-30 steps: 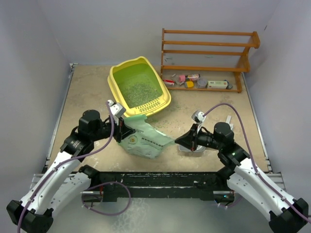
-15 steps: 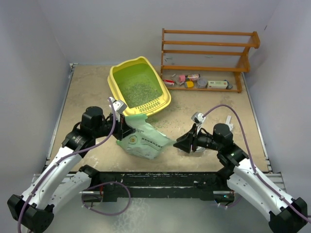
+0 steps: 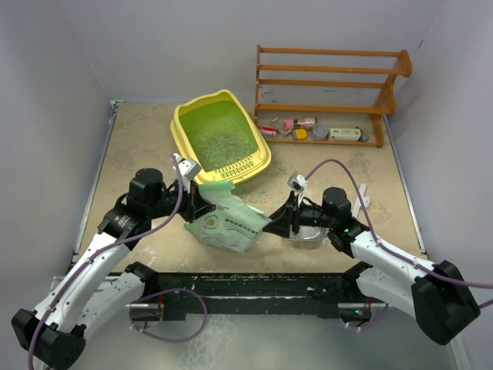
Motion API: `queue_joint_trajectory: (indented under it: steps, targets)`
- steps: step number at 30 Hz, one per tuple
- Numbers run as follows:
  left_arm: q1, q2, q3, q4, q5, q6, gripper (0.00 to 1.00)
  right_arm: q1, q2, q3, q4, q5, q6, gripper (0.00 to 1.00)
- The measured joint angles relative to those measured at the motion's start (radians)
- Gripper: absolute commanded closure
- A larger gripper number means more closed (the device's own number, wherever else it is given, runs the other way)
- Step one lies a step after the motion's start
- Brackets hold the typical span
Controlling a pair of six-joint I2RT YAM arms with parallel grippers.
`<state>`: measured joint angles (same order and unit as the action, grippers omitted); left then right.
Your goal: Fill the litter box with clean litter
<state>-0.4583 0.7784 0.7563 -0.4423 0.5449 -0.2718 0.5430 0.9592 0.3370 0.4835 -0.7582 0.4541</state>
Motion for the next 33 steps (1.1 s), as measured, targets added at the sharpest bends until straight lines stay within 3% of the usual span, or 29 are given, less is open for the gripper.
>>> queue_joint_trajectory:
  steps: [1,2,4,10,16,21,28,33]
  targets:
    - [0.000,0.000,0.000,0.000,-0.003,0.000,1.00,0.001,0.026,-0.002,0.051,-0.024,0.008,0.82]
    - [0.000,0.000,0.001,0.001,-0.006,0.000,1.00,0.002,0.045,-0.003,0.090,-0.043,0.011,0.91]
    - [0.000,0.001,0.002,0.004,-0.014,0.000,1.00,0.005,0.086,-0.003,0.175,-0.088,0.034,1.00]
    - [0.000,0.040,0.022,0.007,-0.036,-0.008,1.00,0.006,0.131,0.006,0.213,-0.127,0.048,1.00]
    - [0.067,0.132,0.133,-0.074,-0.039,-0.007,1.00,0.006,0.032,0.042,0.042,-0.069,0.041,1.00]
    - [0.181,0.233,0.224,-0.130,0.057,-0.031,1.00,0.006,-0.089,0.064,-0.104,-0.014,0.038,1.00]
    - [0.290,0.285,0.077,0.074,0.327,-0.272,1.00,0.007,-0.089,0.079,-0.219,-0.011,0.044,1.00]
    - [0.323,0.256,0.006,0.111,0.401,-0.357,1.00,0.011,-0.060,0.114,-0.318,0.012,0.044,1.00]
